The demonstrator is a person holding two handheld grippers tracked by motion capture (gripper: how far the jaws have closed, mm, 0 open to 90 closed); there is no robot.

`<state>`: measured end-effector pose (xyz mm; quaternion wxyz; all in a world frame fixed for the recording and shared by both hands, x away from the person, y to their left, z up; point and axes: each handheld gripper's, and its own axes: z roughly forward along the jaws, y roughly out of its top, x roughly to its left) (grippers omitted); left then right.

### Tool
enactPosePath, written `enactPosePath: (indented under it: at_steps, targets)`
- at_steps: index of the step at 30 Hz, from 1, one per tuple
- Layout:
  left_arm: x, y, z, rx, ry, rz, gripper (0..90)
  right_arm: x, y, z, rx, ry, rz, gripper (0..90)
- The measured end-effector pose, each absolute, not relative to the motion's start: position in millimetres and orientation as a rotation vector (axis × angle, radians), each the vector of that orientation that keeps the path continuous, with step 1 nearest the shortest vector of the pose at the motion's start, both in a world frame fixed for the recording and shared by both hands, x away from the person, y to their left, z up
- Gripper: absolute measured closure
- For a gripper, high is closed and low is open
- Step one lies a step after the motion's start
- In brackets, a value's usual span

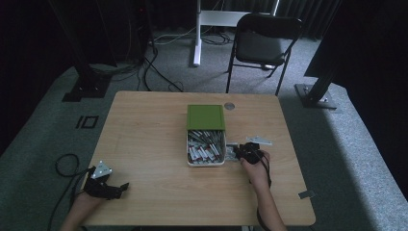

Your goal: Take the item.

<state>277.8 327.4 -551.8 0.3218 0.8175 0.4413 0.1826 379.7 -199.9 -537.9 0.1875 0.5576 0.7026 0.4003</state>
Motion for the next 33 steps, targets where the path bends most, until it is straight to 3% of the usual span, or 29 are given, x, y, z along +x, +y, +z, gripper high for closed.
enactPosePath:
  at_steps: [3, 22, 33]
  targets:
    - [277.8, 327.4, -551.8, 2.147, 1.159, 0.479, 1.4, 378.2, -204.2, -537.9, 1.551, 1.977, 1.105, 54.1]
    - [277.8, 327.4, -551.8, 2.147, 1.159, 0.48, 1.4, 360.9, -252.1, -540.3, 1.588, 1.917, 0.997, 33.2]
    - [277.8, 327.4, -551.8, 2.147, 1.159, 0.479, 1.4, 347.2, -279.0, -542.9, 1.65, 1.847, 0.927, 14.5]
